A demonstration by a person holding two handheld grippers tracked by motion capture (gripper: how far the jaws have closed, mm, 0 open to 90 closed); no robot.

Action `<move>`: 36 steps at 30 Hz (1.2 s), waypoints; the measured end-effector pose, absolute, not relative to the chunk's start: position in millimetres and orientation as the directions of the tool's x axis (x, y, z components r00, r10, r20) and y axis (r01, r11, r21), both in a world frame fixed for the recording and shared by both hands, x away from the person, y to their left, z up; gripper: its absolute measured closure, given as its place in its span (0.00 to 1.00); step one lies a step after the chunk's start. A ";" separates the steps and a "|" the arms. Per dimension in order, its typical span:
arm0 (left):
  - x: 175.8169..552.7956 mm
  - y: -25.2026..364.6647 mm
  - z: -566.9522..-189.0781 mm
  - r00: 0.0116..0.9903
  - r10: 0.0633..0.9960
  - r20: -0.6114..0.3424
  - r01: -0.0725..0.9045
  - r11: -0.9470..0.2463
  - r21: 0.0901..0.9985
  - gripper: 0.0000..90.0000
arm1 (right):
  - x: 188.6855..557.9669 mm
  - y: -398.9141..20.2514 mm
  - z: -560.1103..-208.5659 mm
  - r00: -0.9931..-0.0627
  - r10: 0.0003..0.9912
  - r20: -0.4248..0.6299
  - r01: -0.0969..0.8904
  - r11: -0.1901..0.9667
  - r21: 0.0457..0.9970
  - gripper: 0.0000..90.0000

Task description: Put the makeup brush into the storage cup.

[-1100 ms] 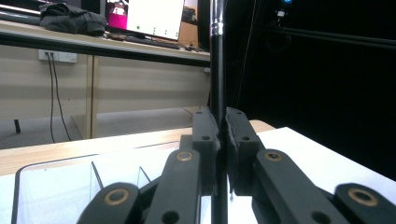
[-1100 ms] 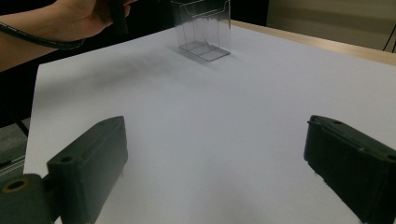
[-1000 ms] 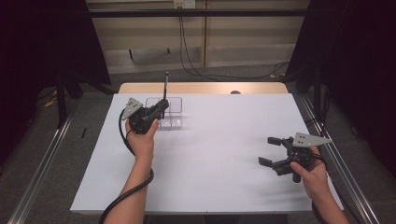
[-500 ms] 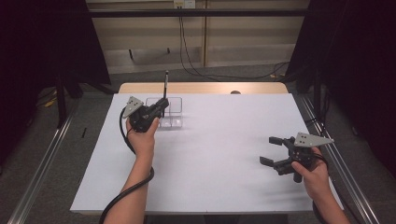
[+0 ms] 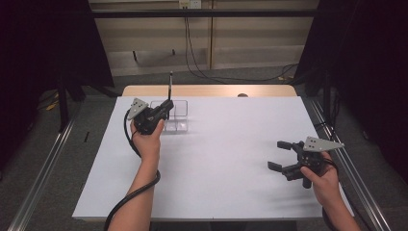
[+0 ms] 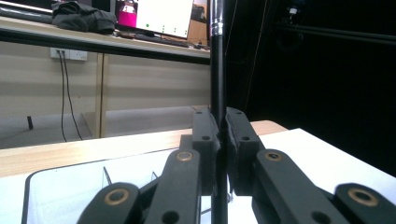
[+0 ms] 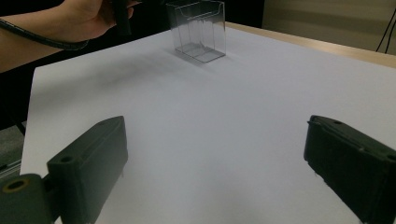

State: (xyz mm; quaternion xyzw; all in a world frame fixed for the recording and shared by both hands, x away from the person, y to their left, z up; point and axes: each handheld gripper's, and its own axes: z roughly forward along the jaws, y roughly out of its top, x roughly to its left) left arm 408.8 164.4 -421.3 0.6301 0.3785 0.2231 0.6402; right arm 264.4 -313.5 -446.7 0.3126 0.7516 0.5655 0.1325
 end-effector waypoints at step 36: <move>421.8 164.6 -430.3 0.571 0.796 -0.203 0.205 0.102 0.973 0.93 | 264.5 -314.7 -447.2 -0.769 0.621 0.152 0.320 0.167 0.933 0.07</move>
